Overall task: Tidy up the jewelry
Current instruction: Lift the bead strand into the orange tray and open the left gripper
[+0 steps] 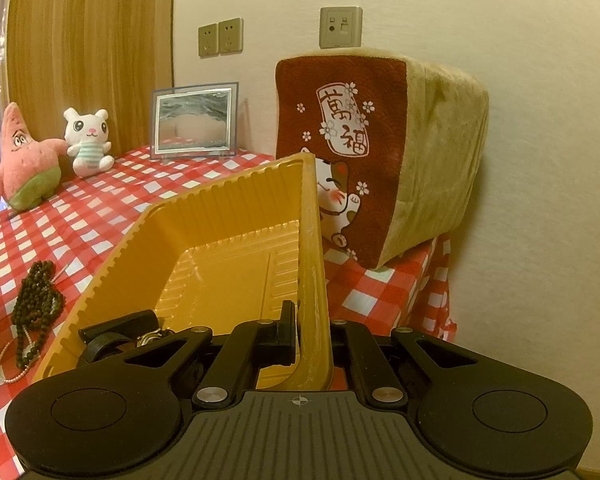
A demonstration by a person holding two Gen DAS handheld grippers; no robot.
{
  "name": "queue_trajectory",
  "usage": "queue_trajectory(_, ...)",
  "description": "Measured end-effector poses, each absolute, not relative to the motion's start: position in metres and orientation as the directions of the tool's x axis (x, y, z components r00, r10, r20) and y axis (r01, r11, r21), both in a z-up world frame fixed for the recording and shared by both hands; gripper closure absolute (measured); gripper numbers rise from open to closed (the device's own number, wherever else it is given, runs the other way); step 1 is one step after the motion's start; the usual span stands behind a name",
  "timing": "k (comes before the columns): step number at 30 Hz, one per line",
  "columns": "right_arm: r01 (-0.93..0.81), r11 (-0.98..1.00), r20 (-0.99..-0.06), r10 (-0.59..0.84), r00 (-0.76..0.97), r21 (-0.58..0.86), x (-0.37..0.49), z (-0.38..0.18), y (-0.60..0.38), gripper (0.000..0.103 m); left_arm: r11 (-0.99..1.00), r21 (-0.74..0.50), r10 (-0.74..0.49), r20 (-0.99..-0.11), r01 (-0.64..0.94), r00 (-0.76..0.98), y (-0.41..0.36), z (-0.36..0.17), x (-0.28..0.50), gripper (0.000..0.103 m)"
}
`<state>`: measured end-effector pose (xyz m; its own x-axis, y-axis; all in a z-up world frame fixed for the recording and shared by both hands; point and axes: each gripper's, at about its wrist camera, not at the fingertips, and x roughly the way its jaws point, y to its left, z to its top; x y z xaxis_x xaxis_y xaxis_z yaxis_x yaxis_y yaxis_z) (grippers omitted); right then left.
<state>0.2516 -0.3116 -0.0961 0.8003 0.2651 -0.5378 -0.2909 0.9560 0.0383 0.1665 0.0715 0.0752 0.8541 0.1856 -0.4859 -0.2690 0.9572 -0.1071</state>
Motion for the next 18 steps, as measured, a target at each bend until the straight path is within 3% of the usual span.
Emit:
queue_trajectory(9,-0.295,0.954,-0.534,0.272,0.801,0.043,0.251,-0.095,-0.310,0.098,0.974,-0.104,0.136,-0.454,-0.204,0.881,0.054,0.096,0.172,0.097)
queue_trajectory(18,-0.309,0.950,-0.528,0.280,0.802,0.034,0.254,-0.089,-0.303,0.097,0.989,-0.132,0.000,-0.418,-0.061,0.908,0.016,0.105,0.199,0.097)
